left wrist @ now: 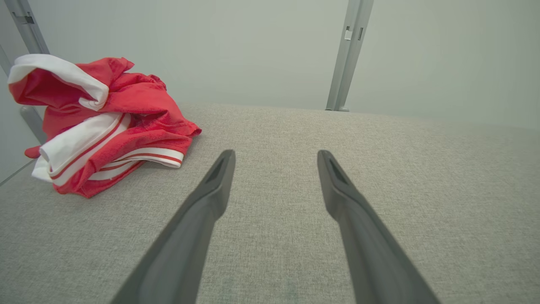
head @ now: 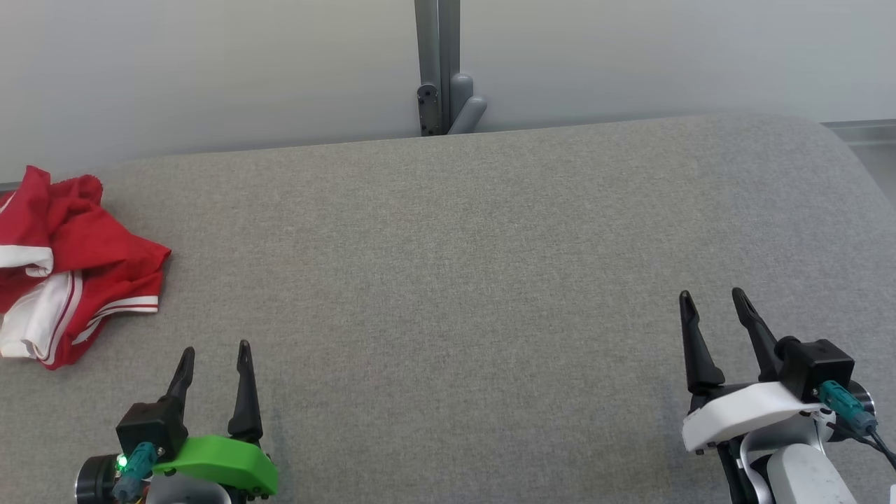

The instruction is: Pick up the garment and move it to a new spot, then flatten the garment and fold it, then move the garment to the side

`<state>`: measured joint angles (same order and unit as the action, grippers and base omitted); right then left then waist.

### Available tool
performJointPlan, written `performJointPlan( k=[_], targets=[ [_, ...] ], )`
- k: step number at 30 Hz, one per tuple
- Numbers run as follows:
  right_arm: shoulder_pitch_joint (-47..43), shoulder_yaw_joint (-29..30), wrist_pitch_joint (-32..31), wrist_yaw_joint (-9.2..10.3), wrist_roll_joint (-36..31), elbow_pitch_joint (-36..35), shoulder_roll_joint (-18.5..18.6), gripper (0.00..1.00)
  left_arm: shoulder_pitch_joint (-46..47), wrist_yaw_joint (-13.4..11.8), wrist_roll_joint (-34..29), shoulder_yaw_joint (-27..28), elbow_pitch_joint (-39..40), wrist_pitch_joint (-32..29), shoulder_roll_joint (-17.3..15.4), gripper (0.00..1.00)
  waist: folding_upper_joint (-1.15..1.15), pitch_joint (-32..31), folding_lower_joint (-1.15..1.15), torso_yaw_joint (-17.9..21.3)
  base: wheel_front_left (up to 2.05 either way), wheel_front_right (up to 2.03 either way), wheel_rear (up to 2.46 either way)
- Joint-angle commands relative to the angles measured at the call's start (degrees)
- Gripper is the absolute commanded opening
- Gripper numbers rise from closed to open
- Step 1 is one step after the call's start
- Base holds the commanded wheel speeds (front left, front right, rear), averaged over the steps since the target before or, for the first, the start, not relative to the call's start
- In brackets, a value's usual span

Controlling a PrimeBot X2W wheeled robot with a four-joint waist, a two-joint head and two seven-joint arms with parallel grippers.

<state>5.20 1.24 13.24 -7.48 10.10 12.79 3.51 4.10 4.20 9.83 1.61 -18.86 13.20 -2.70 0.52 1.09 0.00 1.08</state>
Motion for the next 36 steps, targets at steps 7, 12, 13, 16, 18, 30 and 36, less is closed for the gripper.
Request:
performJointPlan(
  k=[7, 12, 13, 16, 18, 30, 36],
  targets=[
    [-0.25, 0.65, 1.12, -0.01, -4.25, -0.43, -0.04, 1.00, -0.90, 0.15, -2.72, 0.47, -0.60, 1.11, -0.36, 1.00, -0.48, 0.03, 0.00, 0.13, 0.00, 0.00, 0.00],
    [-0.45, 0.93, 1.66, -0.01, -6.37, -0.39, -0.12, 1.00, -0.82, 0.03, -4.45, 0.36, -0.92, 1.62, -0.35, 1.00, -0.50, 0.08, 0.00, 0.10, 0.00, 0.00, 0.00],
    [-0.46, 0.93, 1.68, -0.01, -6.75, -0.42, -0.12, 1.00, -0.84, -0.03, -4.79, 0.31, -0.96, 1.70, -0.35, 1.00, -0.50, 0.09, 0.00, 0.11, 0.00, 0.00, 0.00],
    [-0.51, 0.93, 2.04, -0.01, -7.87, -0.55, -0.19, 1.00, -0.93, -0.16, -5.74, 0.21, -1.13, 2.09, -0.36, 1.00, -0.51, 0.14, 0.00, 0.13, 0.00, 0.00, 0.00],
    [-0.50, 0.85, 2.02, -0.01, -7.96, -0.52, -0.21, 1.00, -0.98, -0.14, -5.48, 0.17, -1.12, 2.06, -0.36, 1.00, -0.52, 0.18, 0.00, 0.10, 0.00, 0.00, 0.00],
    [0.50, -1.05, 2.02, -0.01, -7.22, -0.12, 0.14, 1.00, -0.17, -0.97, -4.33, 0.55, -1.48, 1.99, -0.36, 1.00, -0.52, 1.57, 0.00, -5.93, 0.00, 0.00, 0.00],
    [1.98, -3.69, 1.98, -0.01, -6.22, 1.17, 0.72, 1.00, 0.69, -1.59, -3.53, 1.52, -1.71, 1.99, -0.33, 1.00, -0.52, 3.01, 0.00, -14.02, 0.00, 0.00, 0.00]
  ],
)
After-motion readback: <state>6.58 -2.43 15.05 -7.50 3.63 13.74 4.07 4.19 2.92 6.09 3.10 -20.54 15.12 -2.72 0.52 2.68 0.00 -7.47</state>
